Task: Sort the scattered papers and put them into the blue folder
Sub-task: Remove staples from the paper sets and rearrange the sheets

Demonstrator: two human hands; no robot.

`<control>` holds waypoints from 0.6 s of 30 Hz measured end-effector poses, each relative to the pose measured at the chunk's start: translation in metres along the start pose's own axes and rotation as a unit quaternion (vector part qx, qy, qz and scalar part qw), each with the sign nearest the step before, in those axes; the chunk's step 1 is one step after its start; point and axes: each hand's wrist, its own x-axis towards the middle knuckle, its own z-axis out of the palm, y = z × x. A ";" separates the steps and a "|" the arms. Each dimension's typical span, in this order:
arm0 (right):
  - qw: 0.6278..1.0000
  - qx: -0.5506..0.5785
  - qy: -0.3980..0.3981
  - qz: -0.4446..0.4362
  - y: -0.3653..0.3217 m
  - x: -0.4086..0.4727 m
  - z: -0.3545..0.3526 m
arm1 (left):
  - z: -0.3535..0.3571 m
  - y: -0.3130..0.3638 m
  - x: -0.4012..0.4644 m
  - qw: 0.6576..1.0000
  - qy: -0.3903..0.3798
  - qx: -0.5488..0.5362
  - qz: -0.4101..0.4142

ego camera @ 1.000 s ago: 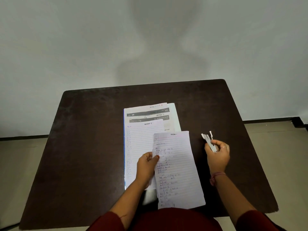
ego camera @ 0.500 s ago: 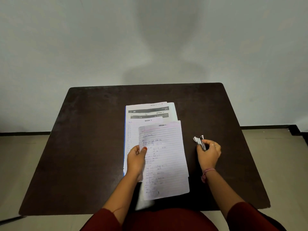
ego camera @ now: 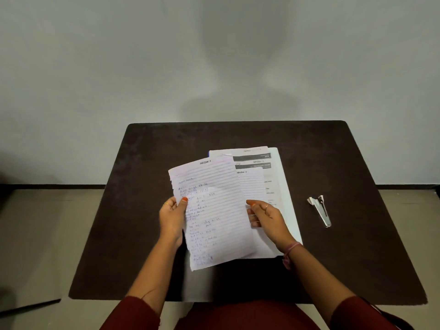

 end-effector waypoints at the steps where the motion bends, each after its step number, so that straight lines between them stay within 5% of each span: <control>1: 1.000 -0.003 -0.008 0.002 -0.002 0.001 0.012 | -0.009 0.005 0.006 1.000 0.003 0.002 -0.002; 9: 0.993 -0.115 0.014 0.006 -0.004 0.019 0.093 | -0.067 0.033 0.044 0.999 0.020 0.025 -0.015; 18: 0.973 -0.221 -0.001 0.072 0.003 0.038 0.157 | -0.120 0.014 0.073 0.979 0.015 0.186 -0.080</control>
